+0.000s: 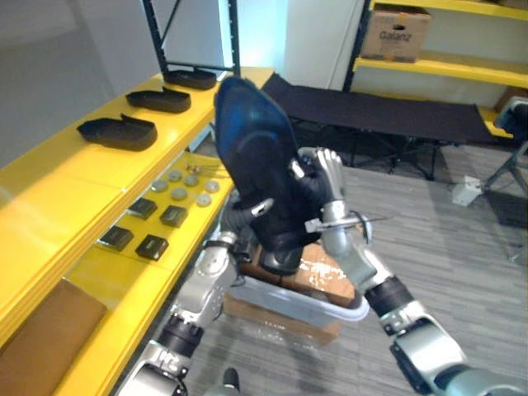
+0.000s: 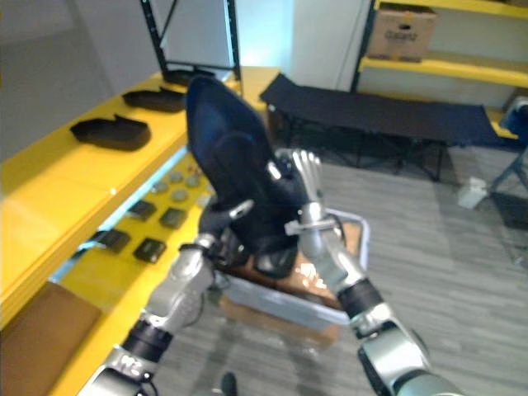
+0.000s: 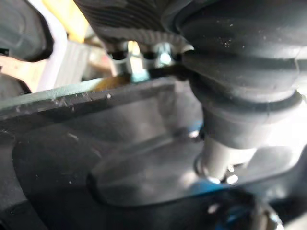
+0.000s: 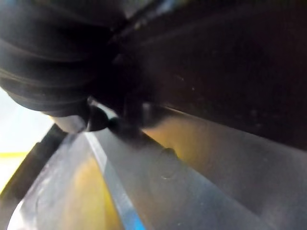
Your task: Walk over and take plastic housings, then place them on the shelf
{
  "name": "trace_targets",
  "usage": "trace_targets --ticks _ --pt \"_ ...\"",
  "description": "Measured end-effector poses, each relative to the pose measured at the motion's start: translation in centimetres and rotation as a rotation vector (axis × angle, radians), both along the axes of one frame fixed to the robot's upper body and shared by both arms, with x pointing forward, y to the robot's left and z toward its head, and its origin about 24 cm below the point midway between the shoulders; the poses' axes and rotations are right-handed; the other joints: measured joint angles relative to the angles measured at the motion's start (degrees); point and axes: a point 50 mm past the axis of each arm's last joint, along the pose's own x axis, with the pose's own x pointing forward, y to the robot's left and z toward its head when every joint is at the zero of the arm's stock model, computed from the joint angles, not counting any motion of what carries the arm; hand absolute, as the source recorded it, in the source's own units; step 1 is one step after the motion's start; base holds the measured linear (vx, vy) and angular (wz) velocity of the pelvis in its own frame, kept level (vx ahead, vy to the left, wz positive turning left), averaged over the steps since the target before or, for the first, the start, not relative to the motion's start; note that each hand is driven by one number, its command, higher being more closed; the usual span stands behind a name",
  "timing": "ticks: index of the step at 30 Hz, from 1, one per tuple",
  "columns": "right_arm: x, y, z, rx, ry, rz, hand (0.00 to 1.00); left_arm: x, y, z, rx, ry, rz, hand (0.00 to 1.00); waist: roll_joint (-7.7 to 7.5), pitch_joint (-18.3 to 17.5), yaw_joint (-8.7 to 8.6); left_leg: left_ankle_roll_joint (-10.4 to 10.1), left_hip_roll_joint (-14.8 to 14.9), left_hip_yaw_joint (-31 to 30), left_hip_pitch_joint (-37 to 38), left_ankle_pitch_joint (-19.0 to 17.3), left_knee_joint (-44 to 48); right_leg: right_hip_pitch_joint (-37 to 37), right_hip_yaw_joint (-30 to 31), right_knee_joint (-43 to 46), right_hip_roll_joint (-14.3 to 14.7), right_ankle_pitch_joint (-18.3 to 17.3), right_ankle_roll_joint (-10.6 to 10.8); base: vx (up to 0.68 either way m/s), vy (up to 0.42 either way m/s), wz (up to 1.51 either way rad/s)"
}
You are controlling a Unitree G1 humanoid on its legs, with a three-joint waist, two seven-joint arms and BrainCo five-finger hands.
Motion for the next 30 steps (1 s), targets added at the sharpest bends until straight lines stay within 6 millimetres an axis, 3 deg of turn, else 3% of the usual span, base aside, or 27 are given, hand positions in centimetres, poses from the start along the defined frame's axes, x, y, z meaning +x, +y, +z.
trace_targets --ticks 8,15,19,22,24,25,27,28,30 --pt "-1.6 0.8 -0.8 0.085 0.025 0.164 0.0 -0.5 0.4 0.1 -0.081 -0.003 0.003 1.0 -0.88 -0.6 -0.23 0.0 -0.3 0.2 -0.3 0.0 0.0 -0.5 -0.1 -0.2 -0.1 -0.1 -0.1 0.0 0.0 0.0" --pt "-3.8 1.1 0.5 0.381 0.174 0.498 0.0 -1.3 1.4 2.8 -0.149 -0.169 0.082 1.0 -1.02 -0.6 -1.19 0.0 -0.5 0.3 -0.6 0.0 0.1 -1.1 -0.1 0.8 -0.4 0.2 0.3 0.0 0.0 0.0" --pt "-4.9 0.2 2.2 0.501 0.151 0.606 0.0 -1.5 2.1 4.2 -0.124 -0.257 0.189 1.0 -1.02 -0.6 -1.87 0.0 -0.5 1.1 -0.1 0.0 0.0 -1.3 0.9 0.8 -0.5 0.1 0.2 -0.01 0.016 -0.11" --pt "-5.4 -2.5 4.6 0.605 0.048 0.634 0.0 -1.5 3.9 4.8 -0.069 -0.313 0.355 1.0 -1.02 -0.6 -2.73 -0.1 -0.3 1.9 0.4 0.0 -0.1 -1.4 1.6 0.7 -0.6 -0.2 -0.1 -0.04 0.018 -0.14" --pt "-6.0 -6.0 6.2 0.701 -0.066 0.589 0.0 -1.9 6.3 4.6 0.016 -0.339 0.509 1.0 -1.01 -0.6 -3.26 -0.4 0.0 2.9 0.5 -0.3 -0.1 -1.9 2.6 0.7 -0.5 -0.2 -0.1 -0.03 0.018 -0.21" --pt "-6.6 -8.7 6.7 0.752 -0.137 0.518 0.0 -2.4 8.3 4.3 0.06 -0.346 0.627 1.0 -1.01 -0.6 -3.66 -0.4 0.1 3.6 0.5 -0.3 -0.1 -2.4 3.2 0.5 -0.4 -0.2 -0.1 -0.01 0.022 -0.24" --pt "-7.4 -11.2 6.3 0.8 -0.177 0.438 0.0 -3.0 10.3 4.0 0.097 -0.342 0.726 1.0 -1.05 -0.7 -4.31 -0.4 0.1 3.8 0.4 -0.4 -0.1 -2.4 3.4 0.5 -0.4 -0.2 -0.1 0.01 0.023 -0.13" --pt "-8.4 -13.4 5.4 0.846 -0.191 0.353 0.0 -3.6 11.9 3.8 0.147 -0.351 0.805 1.0 -1.05 -0.7 -4.91 -0.3 0.1 4.4 0.4 -0.6 -0.1 -2.7 3.9 0.5 -0.5 -0.2 -0.2 0.02 0.021 -0.13" --pt "-9.4 -15.1 4.0 0.879 -0.184 0.267 0.0 -4.5 13.2 3.9 0.175 -0.37 0.869 1.0 -1.04 -0.7 -5.0 -0.4 0.2 4.9 0.4 -0.8 -0.1 -3.2 4.4 0.3 -0.5 -0.1 -0.2 0.03 0.013 -0.17"
